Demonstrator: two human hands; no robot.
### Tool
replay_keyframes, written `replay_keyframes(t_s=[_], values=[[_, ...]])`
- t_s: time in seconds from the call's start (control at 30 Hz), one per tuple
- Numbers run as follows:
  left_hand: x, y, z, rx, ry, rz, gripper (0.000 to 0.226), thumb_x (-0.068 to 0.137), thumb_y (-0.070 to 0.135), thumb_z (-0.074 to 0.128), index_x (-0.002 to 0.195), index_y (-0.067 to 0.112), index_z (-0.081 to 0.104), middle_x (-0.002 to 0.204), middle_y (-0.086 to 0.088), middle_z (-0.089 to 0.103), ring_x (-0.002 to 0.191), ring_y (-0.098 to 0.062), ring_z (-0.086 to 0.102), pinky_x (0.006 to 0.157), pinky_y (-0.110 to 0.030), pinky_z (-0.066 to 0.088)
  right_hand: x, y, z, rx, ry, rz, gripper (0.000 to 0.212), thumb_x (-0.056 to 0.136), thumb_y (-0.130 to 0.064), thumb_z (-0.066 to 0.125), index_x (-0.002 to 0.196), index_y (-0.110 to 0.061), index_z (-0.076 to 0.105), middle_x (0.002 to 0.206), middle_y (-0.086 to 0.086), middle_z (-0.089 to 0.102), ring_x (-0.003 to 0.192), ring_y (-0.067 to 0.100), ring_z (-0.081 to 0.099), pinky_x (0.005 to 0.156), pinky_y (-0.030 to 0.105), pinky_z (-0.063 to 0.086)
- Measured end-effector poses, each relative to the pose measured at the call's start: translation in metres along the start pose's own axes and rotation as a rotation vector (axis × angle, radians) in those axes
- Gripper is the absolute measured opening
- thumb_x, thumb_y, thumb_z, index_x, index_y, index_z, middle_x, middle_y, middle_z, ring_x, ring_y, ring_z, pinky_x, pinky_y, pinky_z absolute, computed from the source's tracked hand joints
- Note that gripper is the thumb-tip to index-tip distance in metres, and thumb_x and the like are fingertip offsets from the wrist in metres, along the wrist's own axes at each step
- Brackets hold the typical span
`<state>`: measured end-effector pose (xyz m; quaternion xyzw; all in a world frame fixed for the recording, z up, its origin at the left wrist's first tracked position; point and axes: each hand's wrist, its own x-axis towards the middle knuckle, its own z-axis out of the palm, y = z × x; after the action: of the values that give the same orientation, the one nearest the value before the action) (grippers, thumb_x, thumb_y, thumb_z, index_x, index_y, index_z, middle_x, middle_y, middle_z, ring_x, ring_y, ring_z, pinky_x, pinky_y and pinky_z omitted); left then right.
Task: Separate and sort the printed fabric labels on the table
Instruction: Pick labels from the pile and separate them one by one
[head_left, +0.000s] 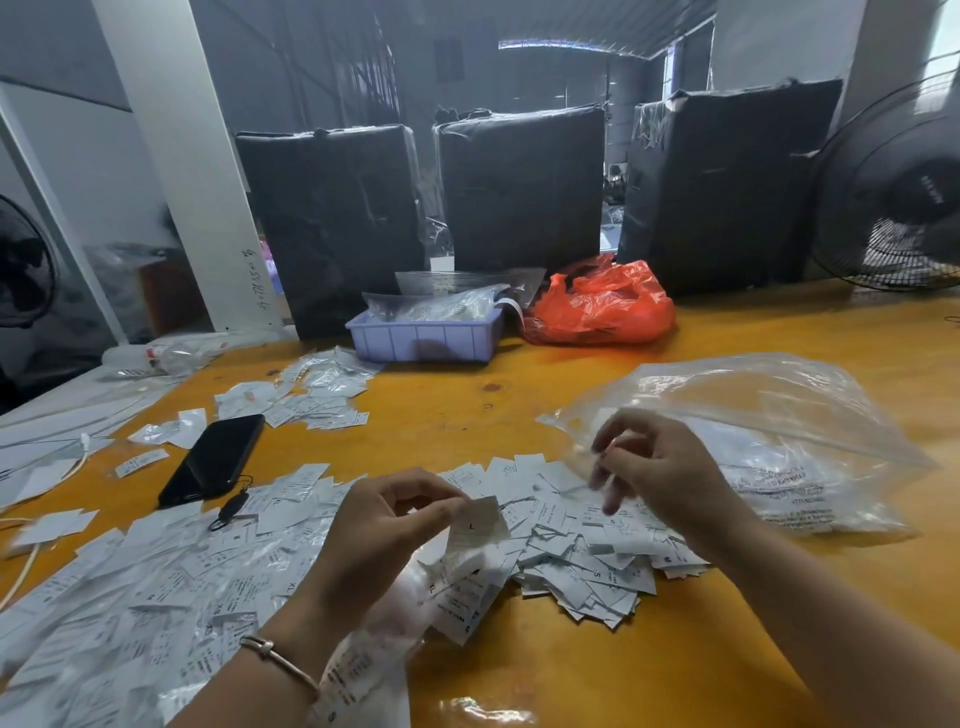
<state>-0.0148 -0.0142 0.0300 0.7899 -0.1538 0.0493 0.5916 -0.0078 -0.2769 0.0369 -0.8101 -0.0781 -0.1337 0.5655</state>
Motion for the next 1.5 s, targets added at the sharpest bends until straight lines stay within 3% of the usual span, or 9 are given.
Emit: replay_keyframes(t_s=[0.17, 0.4, 0.57, 0.77, 0.97, 1.1, 1.23, 1.4, 1.5], values=[[-0.002, 0.004, 0.0, -0.086, 0.006, 0.033, 0.011, 0.073, 0.029, 0.077, 0.081, 0.023, 0.078, 0.074, -0.006, 0.074, 0.063, -0.011, 0.064, 0.055, -0.019, 0.049, -0.013, -0.013, 0.021, 0.028, -0.243, 0.055, 0.031, 0.086, 0.011, 0.048, 0.084, -0.005, 0.074, 0.074, 0.01, 0.071, 0.063, 0.015, 0.066, 0.06, 0.018, 0.048], [-0.003, -0.003, 0.007, 0.256, 0.069, 0.118, 0.008, 0.085, 0.014, 0.073, 0.08, 0.021, 0.072, 0.075, 0.004, 0.074, 0.059, -0.012, 0.069, 0.051, -0.025, 0.054, -0.021, -0.015, 0.041, -0.171, -0.216, -0.094, 0.019, 0.085, -0.028, 0.069, 0.096, -0.014, 0.075, 0.084, -0.004, 0.072, 0.076, 0.007, 0.065, 0.071, 0.027, 0.054], [-0.002, -0.005, 0.007, 0.644, 0.179, 0.127, 0.008, 0.082, 0.027, 0.075, 0.078, 0.03, 0.068, 0.097, 0.023, 0.061, 0.067, -0.002, 0.059, 0.058, -0.021, 0.047, -0.021, -0.013, 0.034, -0.076, -0.145, -0.049, 0.031, 0.084, 0.007, 0.059, 0.103, -0.014, 0.07, 0.086, 0.0, 0.071, 0.075, 0.015, 0.068, 0.075, 0.04, 0.057], [-0.002, 0.007, 0.003, -0.012, -0.049, 0.016, 0.002, 0.087, 0.011, 0.066, 0.087, 0.012, 0.067, 0.083, -0.001, 0.071, 0.074, -0.009, 0.063, 0.062, -0.02, 0.048, -0.022, -0.013, 0.034, 0.225, -0.146, -0.022, 0.032, 0.077, 0.012, 0.068, 0.097, -0.012, 0.071, 0.084, 0.008, 0.073, 0.074, 0.023, 0.072, 0.077, 0.039, 0.058], [-0.006, 0.013, 0.006, -0.095, -0.094, 0.038, 0.021, 0.075, 0.026, 0.067, 0.089, 0.011, 0.072, 0.082, 0.001, 0.074, 0.073, -0.004, 0.063, 0.061, -0.016, 0.048, -0.023, -0.016, 0.04, 0.23, -0.233, -0.075, 0.012, 0.086, -0.014, 0.067, 0.093, -0.008, 0.074, 0.083, 0.006, 0.075, 0.078, 0.017, 0.071, 0.068, 0.02, 0.051], [-0.007, 0.014, 0.011, -0.042, -0.091, 0.097, 0.006, 0.082, 0.014, 0.068, 0.085, 0.01, 0.072, 0.081, -0.001, 0.073, 0.078, -0.008, 0.067, 0.064, -0.018, 0.051, -0.027, -0.021, 0.045, 0.249, -0.368, -0.046, 0.04, 0.087, -0.044, 0.059, 0.083, -0.007, 0.075, 0.076, 0.008, 0.073, 0.072, 0.014, 0.065, 0.065, 0.021, 0.046], [-0.009, 0.016, 0.01, -0.011, -0.092, 0.128, 0.014, 0.077, 0.027, 0.069, 0.084, 0.016, 0.075, 0.089, -0.001, 0.073, 0.086, -0.015, 0.067, 0.071, -0.034, 0.056, -0.029, -0.019, 0.048, 0.241, -0.385, -0.083, 0.018, 0.086, -0.011, 0.068, 0.074, 0.002, 0.072, 0.077, 0.019, 0.071, 0.081, 0.03, 0.069, 0.069, 0.04, 0.053], [-0.004, 0.012, 0.001, -0.067, -0.142, 0.026, 0.039, 0.081, 0.034, 0.067, 0.12, 0.038, 0.063, 0.118, 0.014, 0.067, 0.107, -0.005, 0.063, 0.08, -0.018, 0.053, -0.027, -0.019, 0.045, 0.317, -0.455, -0.075, 0.012, 0.084, 0.006, 0.064, 0.083, 0.017, 0.066, 0.079, 0.024, 0.067, 0.071, 0.027, 0.065, 0.068, 0.028, 0.052], [-0.004, 0.011, -0.003, -0.136, -0.299, -0.068, 0.04, 0.075, 0.019, 0.073, 0.114, 0.026, 0.069, 0.105, -0.006, 0.073, 0.096, -0.018, 0.069, 0.078, -0.024, 0.055, -0.028, -0.021, 0.043, 0.331, -0.483, -0.073, 0.013, 0.082, 0.008, 0.065, 0.086, 0.02, 0.065, 0.077, 0.023, 0.067, 0.07, 0.032, 0.064, 0.066, 0.028, 0.053]])
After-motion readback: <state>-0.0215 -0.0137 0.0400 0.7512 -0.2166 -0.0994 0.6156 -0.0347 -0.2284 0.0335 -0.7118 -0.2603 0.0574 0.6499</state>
